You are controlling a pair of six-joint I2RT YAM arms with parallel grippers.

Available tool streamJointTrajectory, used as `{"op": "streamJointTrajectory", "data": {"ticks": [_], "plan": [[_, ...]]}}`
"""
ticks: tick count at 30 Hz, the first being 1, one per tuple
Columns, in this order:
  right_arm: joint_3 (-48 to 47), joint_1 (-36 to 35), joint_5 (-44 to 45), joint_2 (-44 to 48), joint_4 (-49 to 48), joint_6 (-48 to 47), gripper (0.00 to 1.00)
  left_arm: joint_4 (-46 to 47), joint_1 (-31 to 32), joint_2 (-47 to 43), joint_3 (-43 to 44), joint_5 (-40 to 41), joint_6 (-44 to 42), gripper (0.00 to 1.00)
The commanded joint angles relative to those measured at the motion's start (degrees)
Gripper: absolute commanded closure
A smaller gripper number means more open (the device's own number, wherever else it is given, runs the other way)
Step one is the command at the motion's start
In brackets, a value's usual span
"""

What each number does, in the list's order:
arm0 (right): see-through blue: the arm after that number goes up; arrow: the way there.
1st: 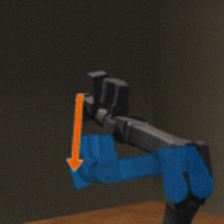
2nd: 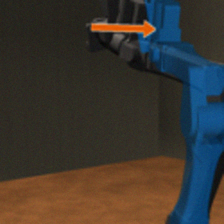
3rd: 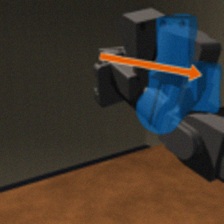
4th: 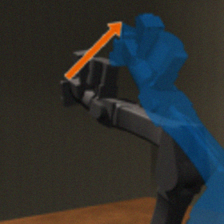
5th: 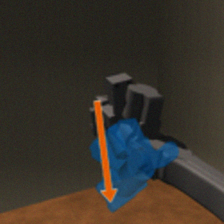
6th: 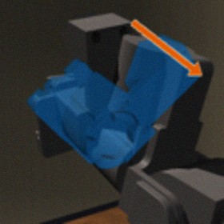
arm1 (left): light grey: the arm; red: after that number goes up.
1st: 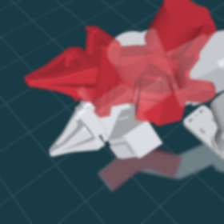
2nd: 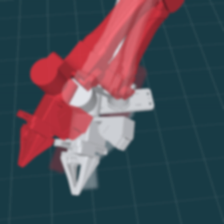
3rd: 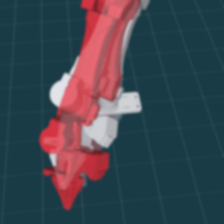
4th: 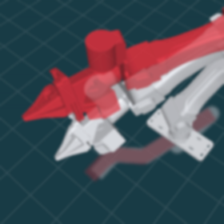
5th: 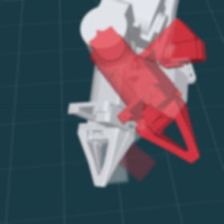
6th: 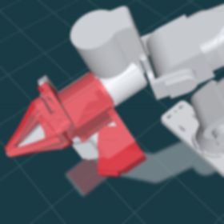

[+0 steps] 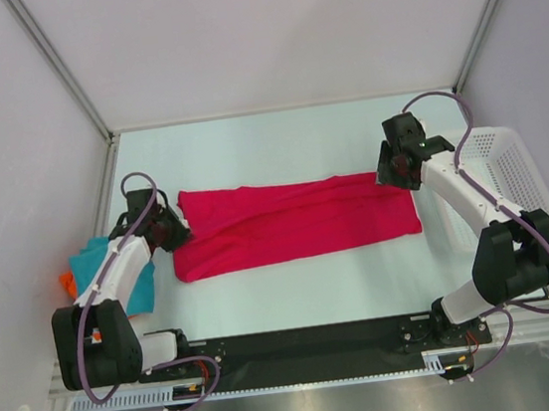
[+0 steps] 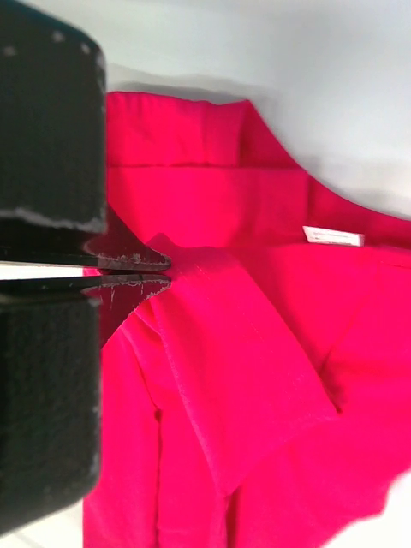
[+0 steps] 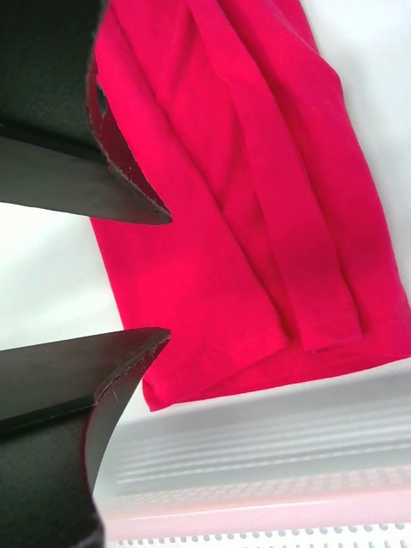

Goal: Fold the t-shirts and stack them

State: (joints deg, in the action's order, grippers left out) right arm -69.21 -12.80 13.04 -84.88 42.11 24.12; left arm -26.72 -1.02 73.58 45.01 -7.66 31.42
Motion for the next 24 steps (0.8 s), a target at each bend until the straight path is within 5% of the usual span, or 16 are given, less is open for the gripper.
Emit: {"op": "streamJointTrajectory", "data": {"ticks": [1, 5, 10, 13, 20, 24], "plan": [[0.5, -0.5, -0.4, 1.8, -0.9, -0.7, 0.43, 0.0, 0.2, -4.2, -1.5, 1.4, -0.6, 0.99], [0.7, -0.8, -0.6, 1.3, -0.7, -0.3, 0.43, -0.4, 0.1, -3.7, -1.2, 1.5, -0.3, 0.89], [0.7, -1.1, -0.6, 1.3, -0.6, -0.4, 0.43, -0.4, 0.2, -3.4, 0.3, 1.0, 0.3, 0.4], [0.3, -1.2, -0.6, 1.2, -0.4, -0.4, 0.44, -0.7, 0.1, -2.9, 2.4, 1.6, 0.6, 0.24], [-0.7, -1.7, -0.6, 1.1, -0.1, 0.1, 0.44, 1.5, 0.5, 7.0, 13.1, 0.9, 0.9, 0.22], [-0.9, -2.1, -0.1, 1.2, 0.7, 0.4, 0.44, 4.0, 4.8, 16.9, 18.3, -0.7, 1.1, 0.3]]}}
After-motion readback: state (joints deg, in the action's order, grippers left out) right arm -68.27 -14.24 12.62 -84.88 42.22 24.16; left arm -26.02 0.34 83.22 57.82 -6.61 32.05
